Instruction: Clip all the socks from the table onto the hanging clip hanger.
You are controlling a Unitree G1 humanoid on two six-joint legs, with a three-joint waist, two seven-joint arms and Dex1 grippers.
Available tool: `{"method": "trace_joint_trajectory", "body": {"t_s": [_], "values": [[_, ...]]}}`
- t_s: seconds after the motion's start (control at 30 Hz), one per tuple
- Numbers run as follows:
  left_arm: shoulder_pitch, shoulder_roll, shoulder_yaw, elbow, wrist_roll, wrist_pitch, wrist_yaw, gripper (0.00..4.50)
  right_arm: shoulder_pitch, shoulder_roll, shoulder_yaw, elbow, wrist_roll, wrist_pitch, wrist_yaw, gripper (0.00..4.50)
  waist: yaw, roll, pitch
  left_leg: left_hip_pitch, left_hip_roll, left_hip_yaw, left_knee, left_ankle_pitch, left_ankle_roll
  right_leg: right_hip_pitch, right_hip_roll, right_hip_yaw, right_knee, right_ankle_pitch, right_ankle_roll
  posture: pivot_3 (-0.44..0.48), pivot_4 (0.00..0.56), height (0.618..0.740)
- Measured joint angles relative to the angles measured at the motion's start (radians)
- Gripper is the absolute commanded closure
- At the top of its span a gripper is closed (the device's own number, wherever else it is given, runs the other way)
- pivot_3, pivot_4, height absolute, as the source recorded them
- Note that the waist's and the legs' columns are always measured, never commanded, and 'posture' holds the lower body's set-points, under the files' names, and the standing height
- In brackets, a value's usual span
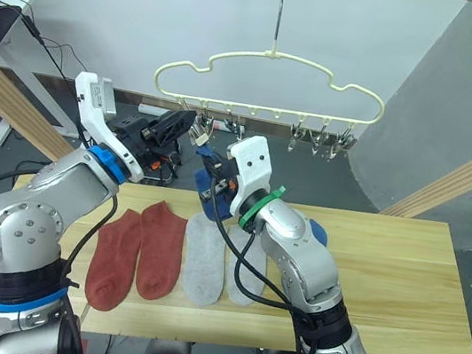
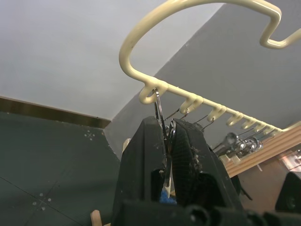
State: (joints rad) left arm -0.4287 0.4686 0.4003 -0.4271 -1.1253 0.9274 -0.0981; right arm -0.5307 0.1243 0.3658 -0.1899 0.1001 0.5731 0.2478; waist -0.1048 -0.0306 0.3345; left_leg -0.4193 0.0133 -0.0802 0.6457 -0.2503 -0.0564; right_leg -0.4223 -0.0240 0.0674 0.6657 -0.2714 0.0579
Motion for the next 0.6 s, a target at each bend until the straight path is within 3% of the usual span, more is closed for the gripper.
{"method": "trace_joint_trajectory", "body": {"t_s": [0.6], "values": [[0.013, 0.0, -0.018, -0.001, -0.012, -0.021, 0.008, 4.36, -0.003, 0.021, -0.01, 0.0, 0.002, -0.017, 0.004, 4.5, 0.0, 0.0, 0.0, 0.0, 0.0, 0.0, 0.0, 0.0, 0.0, 0.0, 0.0, -0.001, 0.001, 0.0, 0.0, -0.146, 0.332, 0.74]]}}
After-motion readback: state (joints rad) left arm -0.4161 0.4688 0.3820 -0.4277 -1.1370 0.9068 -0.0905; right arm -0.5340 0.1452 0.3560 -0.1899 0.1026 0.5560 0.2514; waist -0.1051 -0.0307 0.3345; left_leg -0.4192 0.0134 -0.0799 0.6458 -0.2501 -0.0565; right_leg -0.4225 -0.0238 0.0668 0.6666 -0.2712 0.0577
